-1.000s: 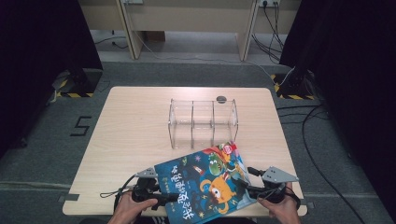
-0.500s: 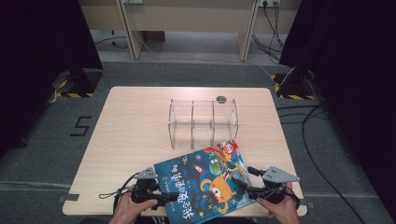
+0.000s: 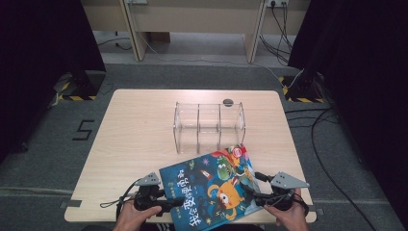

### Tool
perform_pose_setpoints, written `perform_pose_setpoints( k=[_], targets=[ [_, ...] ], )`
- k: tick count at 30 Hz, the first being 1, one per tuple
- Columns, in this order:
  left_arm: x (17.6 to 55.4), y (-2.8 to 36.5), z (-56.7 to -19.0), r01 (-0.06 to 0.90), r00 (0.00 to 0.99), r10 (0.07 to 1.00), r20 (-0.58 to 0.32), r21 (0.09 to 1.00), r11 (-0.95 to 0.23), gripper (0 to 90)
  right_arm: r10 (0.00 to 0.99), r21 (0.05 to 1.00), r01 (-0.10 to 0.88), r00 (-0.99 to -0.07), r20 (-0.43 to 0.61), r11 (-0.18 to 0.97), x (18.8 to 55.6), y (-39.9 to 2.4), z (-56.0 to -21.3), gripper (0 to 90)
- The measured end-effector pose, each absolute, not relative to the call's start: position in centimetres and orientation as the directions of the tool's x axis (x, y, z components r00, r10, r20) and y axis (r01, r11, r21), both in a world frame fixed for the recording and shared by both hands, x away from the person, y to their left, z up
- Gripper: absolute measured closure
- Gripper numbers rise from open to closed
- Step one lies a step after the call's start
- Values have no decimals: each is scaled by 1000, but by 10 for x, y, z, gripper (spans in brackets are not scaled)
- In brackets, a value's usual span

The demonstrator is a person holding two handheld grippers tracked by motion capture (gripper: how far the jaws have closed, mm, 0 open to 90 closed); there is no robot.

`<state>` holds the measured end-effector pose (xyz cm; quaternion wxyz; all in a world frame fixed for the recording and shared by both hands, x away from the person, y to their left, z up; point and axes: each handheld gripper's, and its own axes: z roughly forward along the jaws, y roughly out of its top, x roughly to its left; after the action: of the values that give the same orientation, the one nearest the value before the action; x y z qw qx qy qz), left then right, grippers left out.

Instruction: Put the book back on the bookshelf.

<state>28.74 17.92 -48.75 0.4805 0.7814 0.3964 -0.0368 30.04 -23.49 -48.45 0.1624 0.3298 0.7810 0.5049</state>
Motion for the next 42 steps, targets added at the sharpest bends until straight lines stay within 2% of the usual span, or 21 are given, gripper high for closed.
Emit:
perform_pose_setpoints(
  k=[7,22,27,37,42],
  targets=[
    [286,178,-484,639,689,588,-424,738,-218,496,657,895,350,-749,90,276,292,-227,-482,316],
    [286,178,-481,650,678,572,-461,739,-175,496,645,895,352,-758,100,275,282,-224,-482,302],
    [286,179,-480,667,662,560,-499,732,-137,491,645,895,352,-758,101,273,278,-224,-481,293],
    [285,177,-477,649,668,567,-482,750,-127,486,637,895,348,-764,99,278,265,-221,-480,272],
    [285,177,-475,657,658,557,-507,748,-96,484,629,893,348,-771,99,286,256,-219,-479,264]
  ],
)
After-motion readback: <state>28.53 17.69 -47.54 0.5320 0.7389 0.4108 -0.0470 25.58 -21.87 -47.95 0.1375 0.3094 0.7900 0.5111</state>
